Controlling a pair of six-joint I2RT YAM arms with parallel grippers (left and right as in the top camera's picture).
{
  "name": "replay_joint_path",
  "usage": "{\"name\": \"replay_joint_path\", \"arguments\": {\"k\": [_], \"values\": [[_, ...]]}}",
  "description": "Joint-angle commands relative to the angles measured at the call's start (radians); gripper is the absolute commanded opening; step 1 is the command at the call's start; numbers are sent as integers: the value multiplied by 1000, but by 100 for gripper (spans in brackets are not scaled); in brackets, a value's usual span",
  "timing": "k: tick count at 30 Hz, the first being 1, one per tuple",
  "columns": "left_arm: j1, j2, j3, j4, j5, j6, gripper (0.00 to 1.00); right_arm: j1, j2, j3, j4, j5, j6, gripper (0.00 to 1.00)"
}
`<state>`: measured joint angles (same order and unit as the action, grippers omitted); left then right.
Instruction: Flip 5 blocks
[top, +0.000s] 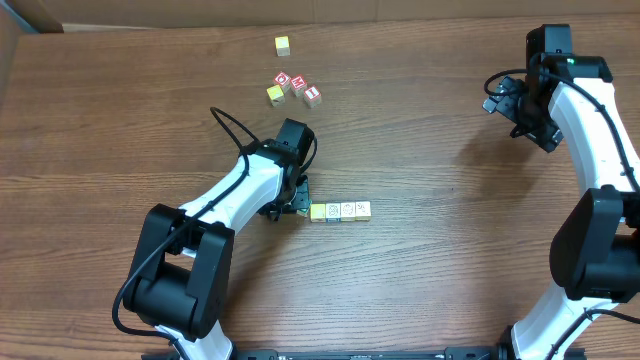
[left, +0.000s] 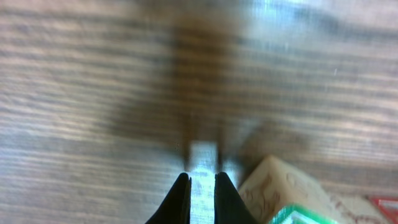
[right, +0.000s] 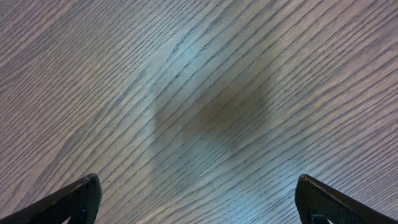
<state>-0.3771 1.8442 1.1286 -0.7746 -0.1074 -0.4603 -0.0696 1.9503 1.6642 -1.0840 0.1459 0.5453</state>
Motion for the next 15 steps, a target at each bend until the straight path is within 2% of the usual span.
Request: {"name": "replay_joint_path", "arguments": {"k": [1, 8, 15], "values": [[10, 5, 13, 48, -72, 39, 7, 0, -18, 11, 5, 11, -4, 100], [10, 5, 13, 161, -20, 64, 5, 0, -18, 11, 5, 11, -4, 100], [10, 5, 13, 110, 53, 63, 4, 0, -18, 11, 5, 11, -4, 100]]}}
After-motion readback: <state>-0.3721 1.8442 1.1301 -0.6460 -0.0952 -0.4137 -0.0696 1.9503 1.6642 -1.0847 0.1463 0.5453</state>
